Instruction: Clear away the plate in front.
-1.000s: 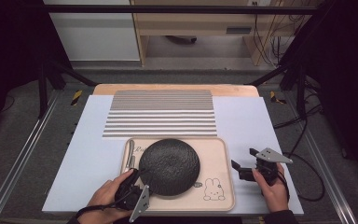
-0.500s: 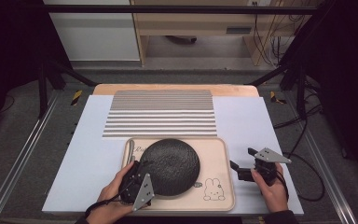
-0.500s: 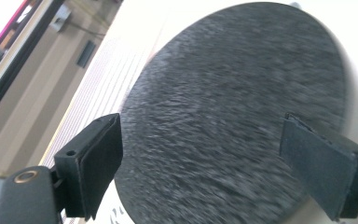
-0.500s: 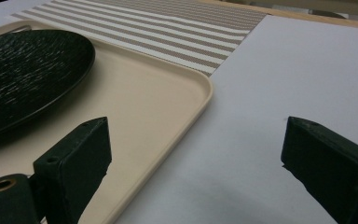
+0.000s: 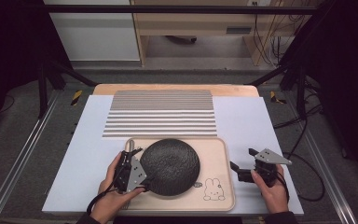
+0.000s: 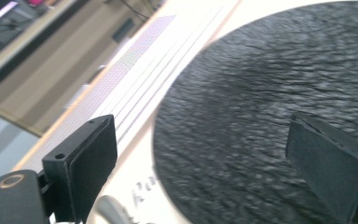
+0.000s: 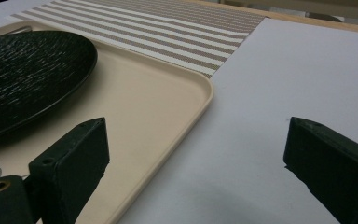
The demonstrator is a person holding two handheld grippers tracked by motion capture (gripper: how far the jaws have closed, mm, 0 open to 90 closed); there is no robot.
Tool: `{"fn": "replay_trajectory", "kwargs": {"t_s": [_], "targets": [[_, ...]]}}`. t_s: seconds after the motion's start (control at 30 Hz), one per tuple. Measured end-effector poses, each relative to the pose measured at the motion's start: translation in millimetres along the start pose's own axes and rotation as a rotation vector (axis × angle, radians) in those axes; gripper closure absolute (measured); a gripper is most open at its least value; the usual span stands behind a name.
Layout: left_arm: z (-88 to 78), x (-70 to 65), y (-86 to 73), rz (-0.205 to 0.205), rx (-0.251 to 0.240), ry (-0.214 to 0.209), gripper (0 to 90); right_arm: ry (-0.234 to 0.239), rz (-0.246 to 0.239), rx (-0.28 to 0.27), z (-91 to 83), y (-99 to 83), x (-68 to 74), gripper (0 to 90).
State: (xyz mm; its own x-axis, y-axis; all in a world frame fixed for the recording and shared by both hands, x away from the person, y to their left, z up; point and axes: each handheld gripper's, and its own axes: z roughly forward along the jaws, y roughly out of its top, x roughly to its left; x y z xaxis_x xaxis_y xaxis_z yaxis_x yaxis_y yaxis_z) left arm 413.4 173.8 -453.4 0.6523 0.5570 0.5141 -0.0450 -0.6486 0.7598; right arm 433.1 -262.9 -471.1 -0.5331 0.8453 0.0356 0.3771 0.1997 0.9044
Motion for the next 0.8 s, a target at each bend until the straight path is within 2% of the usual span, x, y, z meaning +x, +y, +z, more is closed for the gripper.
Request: {"fn": "replay_trajectory", "kwargs": {"t_s": [0.07,0.17,0.3,0.4,0.5,0.67,0.8], "targets": [[-3.7,4.2,-0.7,-0.036,-0.02,0.024,9.0,-0.004,0.0,0.003,-0.3,-0.2,0.2,6.7],[-6.9,8.7,-4.2,-0.065,-0.024,0.055,8.8,0.001,0.0,-0.003,-0.8,-0.1,0.5,6.2],[-8.9,13.5,-9.7,-0.113,-0.031,0.063,8.5,0.002,0.001,-0.002,-0.4,0.2,1.0,6.2],[-11.8,18.2,-11.6,-0.169,-0.053,0.068,8.3,0.001,0.001,-0.001,-0.4,0.1,0.8,6.2],[-15.3,22.9,-13.0,-0.242,-0.083,0.059,8.3,0.005,0.002,-0.007,-1.1,0.0,0.7,6.2],[-20.5,27.5,-15.0,-0.278,-0.098,0.078,6.4,0.008,0.002,-0.009,-1.3,-0.1,0.3,6.1],[-25.7,34.7,-17.5,-0.325,-0.131,0.105,5.0,0.008,0.004,-0.011,-1.8,0.0,0.3,5.9]]}}
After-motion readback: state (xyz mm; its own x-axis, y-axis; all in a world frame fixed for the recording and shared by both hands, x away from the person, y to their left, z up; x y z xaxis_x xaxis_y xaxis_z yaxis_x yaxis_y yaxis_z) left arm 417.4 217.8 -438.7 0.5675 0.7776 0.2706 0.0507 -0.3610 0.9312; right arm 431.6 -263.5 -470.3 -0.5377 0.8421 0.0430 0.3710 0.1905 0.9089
